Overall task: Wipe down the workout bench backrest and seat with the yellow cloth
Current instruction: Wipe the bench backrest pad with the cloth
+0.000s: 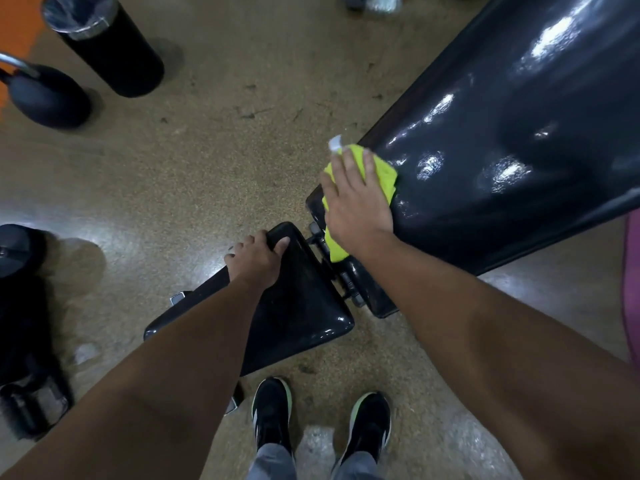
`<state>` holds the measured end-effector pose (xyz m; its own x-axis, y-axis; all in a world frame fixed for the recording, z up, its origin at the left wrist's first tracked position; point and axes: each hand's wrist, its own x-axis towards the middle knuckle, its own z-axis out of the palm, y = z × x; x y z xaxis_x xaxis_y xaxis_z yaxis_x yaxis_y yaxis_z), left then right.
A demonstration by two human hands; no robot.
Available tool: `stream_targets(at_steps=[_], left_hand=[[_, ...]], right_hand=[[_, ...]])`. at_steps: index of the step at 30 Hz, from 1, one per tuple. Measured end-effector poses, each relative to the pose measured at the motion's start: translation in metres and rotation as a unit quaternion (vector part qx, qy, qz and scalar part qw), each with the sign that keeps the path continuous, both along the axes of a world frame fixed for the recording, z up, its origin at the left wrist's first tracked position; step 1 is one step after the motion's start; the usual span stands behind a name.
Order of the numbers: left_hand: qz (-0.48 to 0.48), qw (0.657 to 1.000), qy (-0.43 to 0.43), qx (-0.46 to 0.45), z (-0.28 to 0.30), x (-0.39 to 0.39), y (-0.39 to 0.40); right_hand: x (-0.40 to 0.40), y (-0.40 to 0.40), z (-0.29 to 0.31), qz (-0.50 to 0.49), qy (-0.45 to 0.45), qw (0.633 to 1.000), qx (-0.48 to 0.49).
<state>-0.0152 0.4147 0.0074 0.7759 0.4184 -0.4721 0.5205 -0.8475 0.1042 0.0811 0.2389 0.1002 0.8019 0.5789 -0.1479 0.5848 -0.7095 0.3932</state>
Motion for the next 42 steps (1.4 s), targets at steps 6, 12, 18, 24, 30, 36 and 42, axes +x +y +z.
stream_targets(at_steps=[6,12,18,24,30,36,42], left_hand=[[0.001,1.000,0.002,0.002,0.000,0.000,0.001],[0.002,1.000,0.004,0.006,-0.002,0.000,0.000],[-0.001,1.000,-0.004,0.006,-0.001,-0.001,0.001],[-0.005,1.000,-0.005,0.011,0.000,-0.001,-0.001],[-0.002,1.000,-0.012,0.001,-0.001,-0.001,0.001],[-0.007,1.000,-0.004,0.012,-0.002,-0.001,0.000],[0.005,1.000,-0.001,0.002,-0.001,0.000,0.001]], right_hand=[[0.008,-0.001,0.002,-0.035,-0.013,0.999,0.011],[-0.003,0.021,-0.018,0.054,0.033,0.997,-0.036],[-0.003,0.019,-0.019,0.050,0.045,0.997,-0.041],[-0.010,0.019,-0.025,0.099,0.063,0.992,-0.043],[-0.009,0.003,-0.013,0.012,0.022,1.000,0.010],[-0.015,0.016,-0.024,0.012,0.045,0.999,0.008],[-0.019,-0.002,-0.017,0.029,0.044,0.998,0.017]])
